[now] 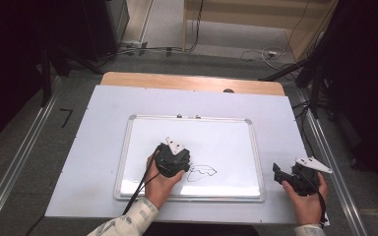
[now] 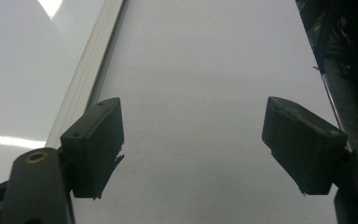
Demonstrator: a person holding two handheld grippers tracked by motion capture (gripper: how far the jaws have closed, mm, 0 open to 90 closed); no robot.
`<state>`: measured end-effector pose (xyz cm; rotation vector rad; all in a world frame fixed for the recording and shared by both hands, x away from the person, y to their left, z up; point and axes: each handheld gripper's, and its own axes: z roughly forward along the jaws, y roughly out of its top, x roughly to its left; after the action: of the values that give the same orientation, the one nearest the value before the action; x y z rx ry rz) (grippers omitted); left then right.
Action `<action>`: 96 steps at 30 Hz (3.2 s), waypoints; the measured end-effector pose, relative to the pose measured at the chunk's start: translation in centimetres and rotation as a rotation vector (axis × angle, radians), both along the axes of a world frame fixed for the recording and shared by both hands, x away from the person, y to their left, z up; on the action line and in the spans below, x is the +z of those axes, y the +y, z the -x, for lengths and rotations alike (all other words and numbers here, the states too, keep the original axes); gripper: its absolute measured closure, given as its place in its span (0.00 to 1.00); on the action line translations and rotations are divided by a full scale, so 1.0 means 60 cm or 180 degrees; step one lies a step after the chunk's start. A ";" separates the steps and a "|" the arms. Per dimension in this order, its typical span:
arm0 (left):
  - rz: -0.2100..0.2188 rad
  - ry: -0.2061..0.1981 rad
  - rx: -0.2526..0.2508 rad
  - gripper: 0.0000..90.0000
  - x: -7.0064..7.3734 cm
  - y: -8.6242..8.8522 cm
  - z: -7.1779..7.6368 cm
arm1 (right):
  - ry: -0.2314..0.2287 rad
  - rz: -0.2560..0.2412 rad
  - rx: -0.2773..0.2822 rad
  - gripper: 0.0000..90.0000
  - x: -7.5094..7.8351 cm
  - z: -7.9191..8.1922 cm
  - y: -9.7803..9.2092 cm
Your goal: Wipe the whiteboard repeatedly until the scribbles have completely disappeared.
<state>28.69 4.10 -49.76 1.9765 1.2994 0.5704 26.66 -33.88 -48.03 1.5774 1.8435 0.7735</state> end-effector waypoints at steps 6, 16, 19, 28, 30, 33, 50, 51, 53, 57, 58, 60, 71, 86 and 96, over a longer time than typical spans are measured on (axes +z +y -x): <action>-0.0010 0.0003 -0.0037 0.46 0.000 -0.013 0.000 | -0.0006 0.0005 0.0007 0.21 0.000 0.000 0.001; -0.0005 0.0006 -0.0089 0.46 0.000 -0.035 -0.002 | -0.0006 0.0002 0.0009 0.21 0.000 0.000 0.001; 0.0001 0.0006 -0.0118 0.46 0.000 -0.042 -0.002 | -0.0004 0.0004 0.0009 0.21 0.000 -0.001 0.001; -0.0008 0.0010 -0.0180 0.46 0.001 -0.065 -0.001 | -0.0005 -0.0003 0.0009 0.21 0.000 -0.001 0.001; -0.0006 0.0008 -0.0196 0.46 0.000 -0.070 -0.001 | -0.0005 -0.0007 0.0012 0.21 0.000 -0.001 0.000; -0.0005 0.0003 -0.0212 0.46 0.000 -0.079 -0.001 | -0.0001 -0.0009 0.0007 0.21 0.000 -0.001 0.000; -0.0014 0.0004 -0.0337 0.46 0.001 -0.125 -0.002 | -0.0017 0.0002 0.0032 0.21 0.001 -0.001 0.001; -0.0026 0.0006 -0.0352 0.46 0.001 -0.128 -0.002 | -0.0017 0.0002 0.0033 0.21 0.000 -0.001 0.001; -0.0026 0.0004 -0.0369 0.46 0.001 -0.132 -0.003 | -0.0015 -0.0003 0.0024 0.21 0.001 0.000 0.001; -0.0032 0.0008 -0.0398 0.46 0.001 -0.142 -0.004 | -0.0017 -0.0008 0.0025 0.21 0.001 0.000 0.001; -0.0042 0.0003 -0.0413 0.46 0.002 -0.145 -0.004 | -0.0017 -0.0007 0.0025 0.21 0.001 0.000 0.001; -0.0053 0.0004 -0.0422 0.46 0.002 -0.149 -0.005 | -0.0018 -0.0007 0.0025 0.21 0.001 0.000 0.001; -0.0054 0.0002 -0.0495 0.46 0.002 -0.176 -0.010 | -0.0022 -0.0010 0.0031 0.21 0.002 0.000 0.001; -0.0061 0.0002 -0.0511 0.46 0.003 -0.201 -0.031 | -0.0033 -0.0030 0.0019 0.21 0.003 0.002 -0.003; -0.0040 0.0001 -0.0550 0.46 0.003 -0.187 -0.026 | -0.0032 -0.0028 0.0004 0.22 0.002 0.002 -0.006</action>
<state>30.25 -7.11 -49.59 2.0741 1.1137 0.4952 26.52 -34.27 -47.90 1.5753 1.8364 0.7899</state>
